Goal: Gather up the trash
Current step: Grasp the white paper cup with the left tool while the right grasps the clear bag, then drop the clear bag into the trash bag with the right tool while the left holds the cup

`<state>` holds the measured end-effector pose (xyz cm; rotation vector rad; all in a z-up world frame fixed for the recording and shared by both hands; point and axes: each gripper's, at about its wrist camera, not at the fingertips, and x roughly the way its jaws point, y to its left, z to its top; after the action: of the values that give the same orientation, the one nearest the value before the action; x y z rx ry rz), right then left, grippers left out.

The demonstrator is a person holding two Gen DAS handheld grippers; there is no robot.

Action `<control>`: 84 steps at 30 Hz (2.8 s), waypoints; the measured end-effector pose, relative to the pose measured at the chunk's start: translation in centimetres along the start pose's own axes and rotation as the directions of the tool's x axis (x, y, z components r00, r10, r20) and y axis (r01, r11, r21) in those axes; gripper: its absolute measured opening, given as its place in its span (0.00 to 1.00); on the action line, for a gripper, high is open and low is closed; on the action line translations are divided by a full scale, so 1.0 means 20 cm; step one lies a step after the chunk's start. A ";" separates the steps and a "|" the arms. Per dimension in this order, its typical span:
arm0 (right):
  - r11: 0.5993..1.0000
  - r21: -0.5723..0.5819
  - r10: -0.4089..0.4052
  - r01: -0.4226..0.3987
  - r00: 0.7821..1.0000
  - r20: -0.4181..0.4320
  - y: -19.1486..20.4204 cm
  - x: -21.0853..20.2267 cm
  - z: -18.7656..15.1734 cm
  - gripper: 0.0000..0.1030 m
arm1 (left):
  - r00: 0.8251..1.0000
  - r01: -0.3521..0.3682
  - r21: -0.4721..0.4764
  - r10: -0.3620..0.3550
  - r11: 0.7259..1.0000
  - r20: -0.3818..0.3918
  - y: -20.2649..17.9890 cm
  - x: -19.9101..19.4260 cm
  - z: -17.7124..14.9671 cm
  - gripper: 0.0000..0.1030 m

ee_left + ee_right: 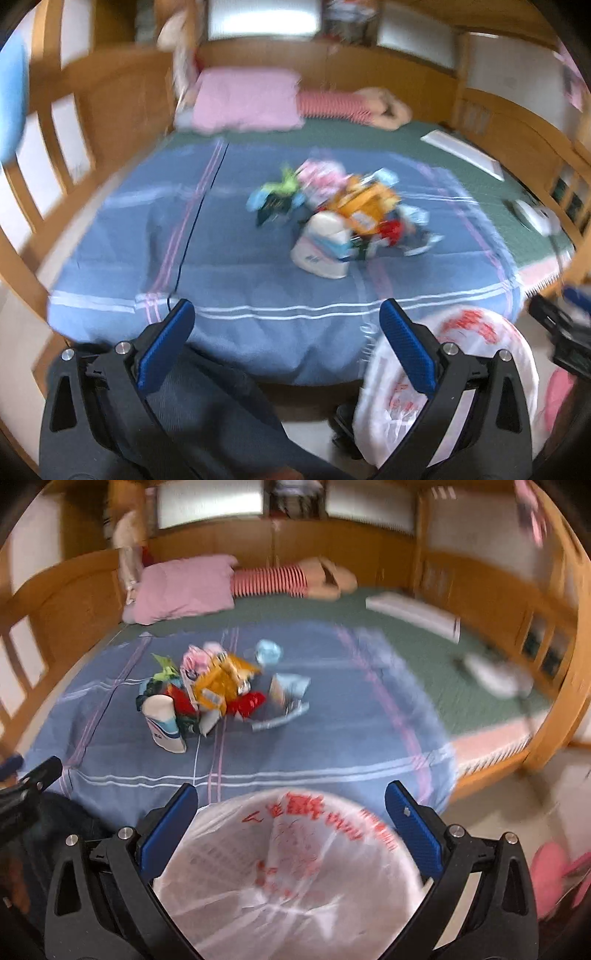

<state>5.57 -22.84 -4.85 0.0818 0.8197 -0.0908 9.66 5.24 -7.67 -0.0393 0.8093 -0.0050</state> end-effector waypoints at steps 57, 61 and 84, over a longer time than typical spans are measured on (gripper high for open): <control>0.993 -0.026 0.102 -0.113 0.959 -0.263 -0.37 0.18 -0.30 0.75 | 0.846 0.534 0.093 -0.531 0.841 -0.052 -0.31 0.32 -0.17 0.66; 0.974 0.193 0.132 -0.116 0.989 -0.073 -0.59 0.02 -0.14 0.82 | 0.755 0.651 0.345 -0.627 0.677 -0.194 -0.61 0.19 -0.31 0.67; 0.977 0.171 0.148 -0.129 0.984 -0.104 0.08 0.44 0.14 0.87 | 0.985 -0.074 0.017 0.070 0.997 0.156 0.03 0.51 0.16 0.95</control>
<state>13.75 -22.04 -9.40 0.3016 0.9194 -0.0219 18.96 5.68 -12.84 0.0110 0.6547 0.0566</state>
